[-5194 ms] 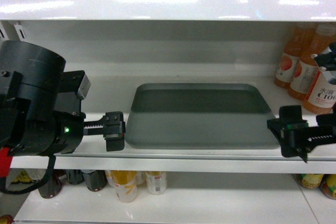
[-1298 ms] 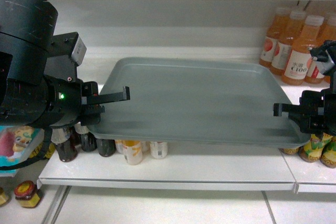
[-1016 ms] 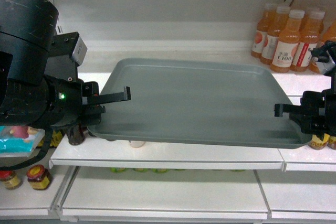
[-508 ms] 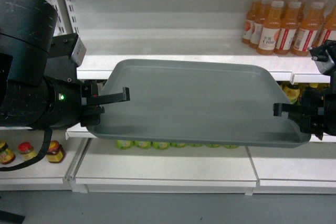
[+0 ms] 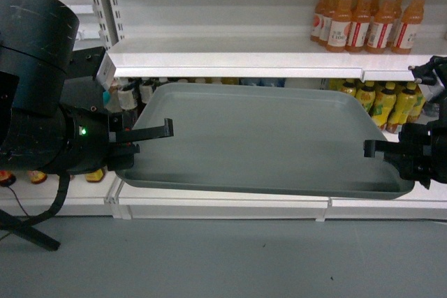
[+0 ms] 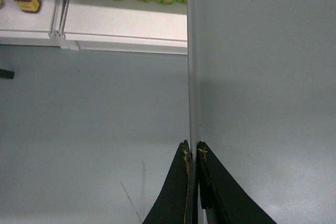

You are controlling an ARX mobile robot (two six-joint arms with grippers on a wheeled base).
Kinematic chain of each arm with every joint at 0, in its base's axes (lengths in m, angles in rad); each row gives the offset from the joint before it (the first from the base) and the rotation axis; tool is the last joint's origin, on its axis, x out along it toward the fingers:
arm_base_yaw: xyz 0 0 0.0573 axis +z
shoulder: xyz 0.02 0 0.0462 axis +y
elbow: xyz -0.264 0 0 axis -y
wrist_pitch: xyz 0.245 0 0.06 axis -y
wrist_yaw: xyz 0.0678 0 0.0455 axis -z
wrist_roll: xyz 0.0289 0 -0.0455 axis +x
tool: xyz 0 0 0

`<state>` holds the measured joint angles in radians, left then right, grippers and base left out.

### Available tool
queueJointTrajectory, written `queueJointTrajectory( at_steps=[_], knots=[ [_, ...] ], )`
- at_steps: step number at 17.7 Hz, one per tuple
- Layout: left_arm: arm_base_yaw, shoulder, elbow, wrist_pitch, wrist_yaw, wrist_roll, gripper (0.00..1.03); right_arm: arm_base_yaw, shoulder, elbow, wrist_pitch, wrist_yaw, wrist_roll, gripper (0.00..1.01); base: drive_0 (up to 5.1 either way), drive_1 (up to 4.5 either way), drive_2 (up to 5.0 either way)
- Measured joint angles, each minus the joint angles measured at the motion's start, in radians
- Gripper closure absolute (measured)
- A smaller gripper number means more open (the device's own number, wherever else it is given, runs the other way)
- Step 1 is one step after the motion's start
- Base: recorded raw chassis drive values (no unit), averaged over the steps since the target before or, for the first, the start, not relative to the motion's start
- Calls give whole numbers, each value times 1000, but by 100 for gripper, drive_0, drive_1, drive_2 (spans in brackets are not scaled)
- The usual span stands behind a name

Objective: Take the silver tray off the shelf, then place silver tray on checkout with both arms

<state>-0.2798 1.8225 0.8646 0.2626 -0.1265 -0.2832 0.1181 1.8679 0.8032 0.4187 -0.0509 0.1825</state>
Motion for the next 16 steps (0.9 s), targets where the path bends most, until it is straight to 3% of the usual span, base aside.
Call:
queueJointTrajectory(
  at_steps=[16],
  knots=[
    [-1,0,-1,9,0,0,100,0,0,-1,7,-1,0,99,0,0,0]
  ],
)
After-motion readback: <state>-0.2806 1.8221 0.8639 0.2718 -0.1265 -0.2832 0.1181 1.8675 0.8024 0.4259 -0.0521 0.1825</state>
